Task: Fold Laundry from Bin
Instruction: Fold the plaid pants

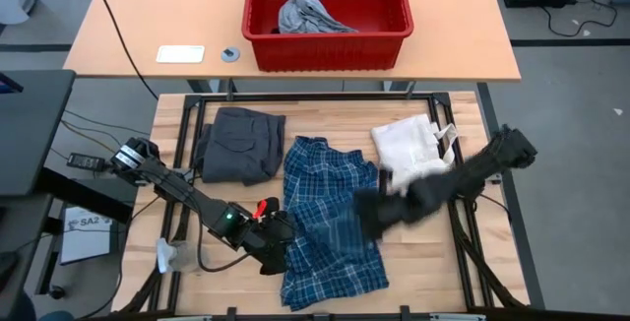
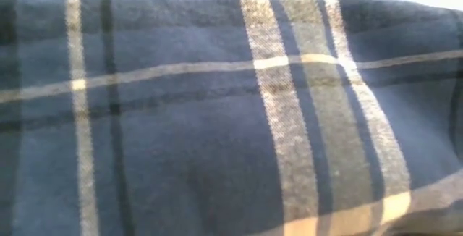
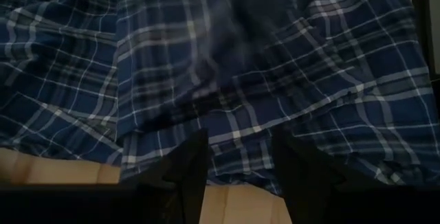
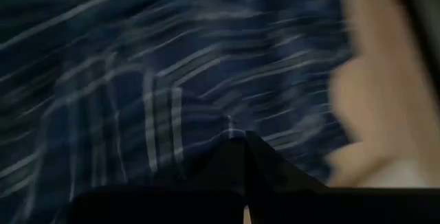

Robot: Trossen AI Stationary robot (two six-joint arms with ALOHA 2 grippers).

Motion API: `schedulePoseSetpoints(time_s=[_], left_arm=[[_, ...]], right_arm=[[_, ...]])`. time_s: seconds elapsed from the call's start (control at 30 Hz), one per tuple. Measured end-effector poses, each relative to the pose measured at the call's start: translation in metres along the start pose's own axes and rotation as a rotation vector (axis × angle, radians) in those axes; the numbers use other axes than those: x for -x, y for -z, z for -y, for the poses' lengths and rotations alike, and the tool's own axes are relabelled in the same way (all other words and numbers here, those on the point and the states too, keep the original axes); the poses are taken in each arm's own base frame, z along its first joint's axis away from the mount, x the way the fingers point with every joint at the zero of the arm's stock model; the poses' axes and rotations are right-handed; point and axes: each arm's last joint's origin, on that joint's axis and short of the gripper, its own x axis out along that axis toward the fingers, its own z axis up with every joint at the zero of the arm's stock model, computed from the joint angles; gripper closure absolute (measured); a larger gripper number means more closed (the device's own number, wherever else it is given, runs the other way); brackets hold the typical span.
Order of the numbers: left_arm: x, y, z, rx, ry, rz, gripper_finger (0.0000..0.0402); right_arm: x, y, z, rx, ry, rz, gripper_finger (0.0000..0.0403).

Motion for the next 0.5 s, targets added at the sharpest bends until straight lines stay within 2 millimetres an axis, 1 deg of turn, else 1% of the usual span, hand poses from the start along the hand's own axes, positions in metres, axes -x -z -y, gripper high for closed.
schedulePoseSetpoints(time_s=[0.1, 0.27, 0.4, 0.5], left_arm=[[-0.002, -0.002, -0.003, 0.014, -0.006, 0.001, 0.0237], [-0.008, -0.010, -0.017, 0.078, -0.038, 0.002, 0.0237], [-0.013, -0.018, -0.031, 0.144, -0.069, 0.005, 0.0237], [-0.018, -0.024, -0.043, 0.205, -0.094, 0.008, 0.0237]], right_arm=[[0.000, -0.018, 0.054, -0.040, 0.025, 0.007, 0.0401], [-0.017, -0.038, 0.140, -0.054, 0.036, 0.016, 0.0402], [-0.037, -0.045, 0.205, -0.150, 0.019, 0.047, 0.0402], [-0.058, -0.043, 0.247, -0.245, -0.012, 0.050, 0.0402]])
